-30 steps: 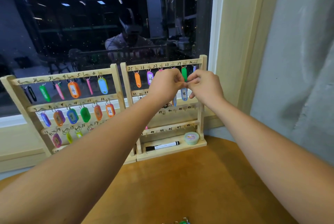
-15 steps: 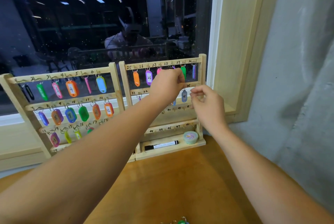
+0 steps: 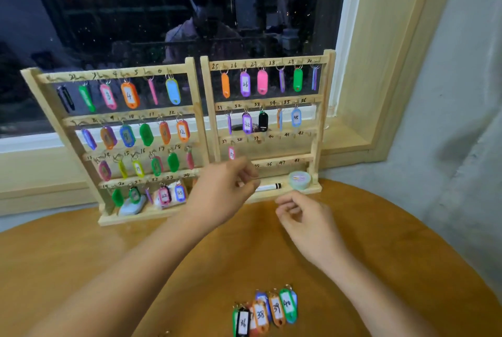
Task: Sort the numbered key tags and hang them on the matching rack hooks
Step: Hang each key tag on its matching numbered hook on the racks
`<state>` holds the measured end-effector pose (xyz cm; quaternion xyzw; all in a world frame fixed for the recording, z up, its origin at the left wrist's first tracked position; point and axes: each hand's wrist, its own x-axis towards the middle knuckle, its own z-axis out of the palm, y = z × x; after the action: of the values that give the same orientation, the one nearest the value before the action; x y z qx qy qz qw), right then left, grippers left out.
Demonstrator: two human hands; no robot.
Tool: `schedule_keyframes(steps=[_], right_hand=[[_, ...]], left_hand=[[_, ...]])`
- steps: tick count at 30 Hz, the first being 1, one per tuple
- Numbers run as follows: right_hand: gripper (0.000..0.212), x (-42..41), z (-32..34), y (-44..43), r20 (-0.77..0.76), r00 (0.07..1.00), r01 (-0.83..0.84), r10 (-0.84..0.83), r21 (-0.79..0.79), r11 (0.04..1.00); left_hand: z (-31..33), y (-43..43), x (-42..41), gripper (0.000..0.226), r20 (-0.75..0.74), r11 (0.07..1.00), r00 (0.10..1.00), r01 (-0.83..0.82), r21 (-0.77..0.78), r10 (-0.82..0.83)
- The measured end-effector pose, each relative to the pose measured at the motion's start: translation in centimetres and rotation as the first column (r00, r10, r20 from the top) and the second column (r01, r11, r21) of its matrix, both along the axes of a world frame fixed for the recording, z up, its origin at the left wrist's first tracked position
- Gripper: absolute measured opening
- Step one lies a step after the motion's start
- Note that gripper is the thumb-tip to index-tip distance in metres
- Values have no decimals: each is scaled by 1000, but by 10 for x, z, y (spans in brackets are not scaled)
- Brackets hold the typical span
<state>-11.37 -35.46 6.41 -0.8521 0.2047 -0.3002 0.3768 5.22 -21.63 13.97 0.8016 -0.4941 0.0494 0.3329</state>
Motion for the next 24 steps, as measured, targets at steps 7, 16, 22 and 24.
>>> schedule_keyframes(steps=[7, 16, 22, 24], right_hand=[[12, -22, -31, 50, -220, 962, -164, 162, 9, 986], [9, -25, -42, 76, -379, 893, -291, 243, -73, 954], [26, -29, -45, 85, -475, 845, -387, 247, -222, 895], [24, -29, -46, 85, -478, 845, -391, 242, -241, 888]], left_hand=[[-75, 69, -5, 10, -171, 977, 985, 3, 212, 35], [-108, 99, -25, 14, -353, 902, 935, 135, 409, 20], [-109, 106, -25, 20, -452, 860, 890, 273, 431, -56], [-107, 108, -23, 25, -487, 845, 869, 322, 428, -85]])
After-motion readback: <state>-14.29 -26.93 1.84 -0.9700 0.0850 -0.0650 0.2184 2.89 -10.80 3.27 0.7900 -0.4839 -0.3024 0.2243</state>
